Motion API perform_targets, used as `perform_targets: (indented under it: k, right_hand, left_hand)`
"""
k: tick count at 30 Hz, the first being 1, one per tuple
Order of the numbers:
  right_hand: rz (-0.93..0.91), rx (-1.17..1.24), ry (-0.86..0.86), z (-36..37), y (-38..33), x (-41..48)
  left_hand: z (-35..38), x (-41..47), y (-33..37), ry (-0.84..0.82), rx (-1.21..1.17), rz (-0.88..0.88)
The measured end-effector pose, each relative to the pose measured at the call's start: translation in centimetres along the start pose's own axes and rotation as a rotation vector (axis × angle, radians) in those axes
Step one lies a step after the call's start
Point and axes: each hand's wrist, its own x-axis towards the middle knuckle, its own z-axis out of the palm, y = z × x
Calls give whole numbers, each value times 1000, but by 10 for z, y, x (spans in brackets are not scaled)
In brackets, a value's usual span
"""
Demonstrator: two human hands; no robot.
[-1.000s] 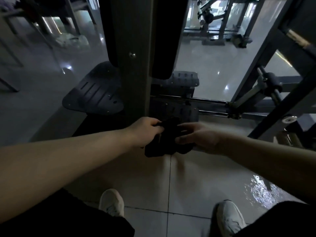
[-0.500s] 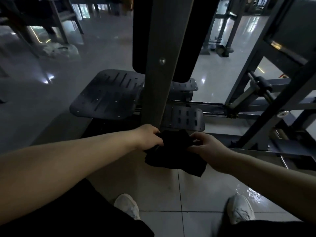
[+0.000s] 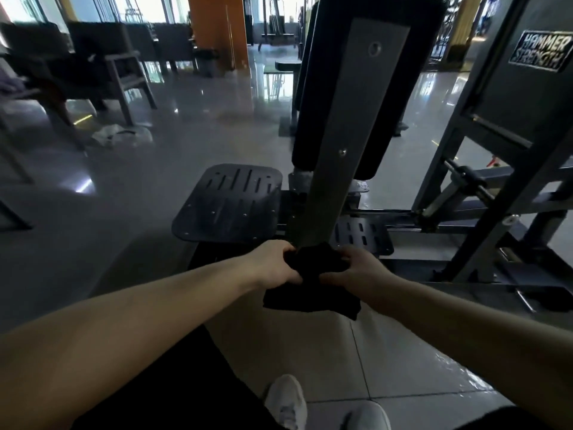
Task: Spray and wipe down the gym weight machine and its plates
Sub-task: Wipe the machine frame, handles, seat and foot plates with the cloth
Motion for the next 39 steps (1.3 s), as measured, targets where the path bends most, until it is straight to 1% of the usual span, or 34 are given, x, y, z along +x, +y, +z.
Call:
perform_targets:
  k: [4, 7, 10, 12, 15, 17, 20, 22, 24, 27, 29, 30, 32, 35, 39]
  right_hand:
    - [-75, -60, 15, 22, -9, -1]
    - [-90, -30, 43, 31, -21, 6]
    - [-98, -22, 96, 48, -31, 18]
    - [-56, 9, 102, 65, -32, 29]
    - [24, -35, 2, 86, -24, 42]
    - [64, -63, -35, 94, -20, 45]
    - [91, -32, -89, 98, -18, 53]
    - [100, -58, -139, 98, -21, 54]
    - [113, -77, -145, 100, -23, 56]
    - [153, -10, -133, 104, -29, 61]
    - [197, 114, -171, 108, -35, 63]
    - [200, 138, -196, 112, -38, 63]
    - [184, 61, -207, 120, -40, 61]
    - [189, -93, -192, 132, -43, 62]
    - [194, -89, -194, 149, -50, 60]
  left_hand:
    - [-26, -17, -17, 27, 100, 4]
    - [-45, -18, -24, 28, 154, 4]
    - [-58, -8, -38, 60, 135, 44]
    - [-61, 3, -58, 92, 120, 60]
    - [-62, 13, -86, 31, 141, 65]
    - [-64, 18, -96, -18, 157, 76]
    - [-70, 28, -101, -67, 146, 69]
    - [-71, 35, -103, -88, 140, 61]
    - [-72, 41, -105, -100, 148, 53]
    - [-77, 48, -99, -114, 157, 48]
    - [-82, 53, -95, -106, 122, 47]
    - [-85, 53, -94, -106, 89, 36]
    - [-87, 50, -99, -128, 47, 14]
    - [-86, 43, -122, -179, 51, -26]
    - [-93, 39, -149, -170, 98, -5]
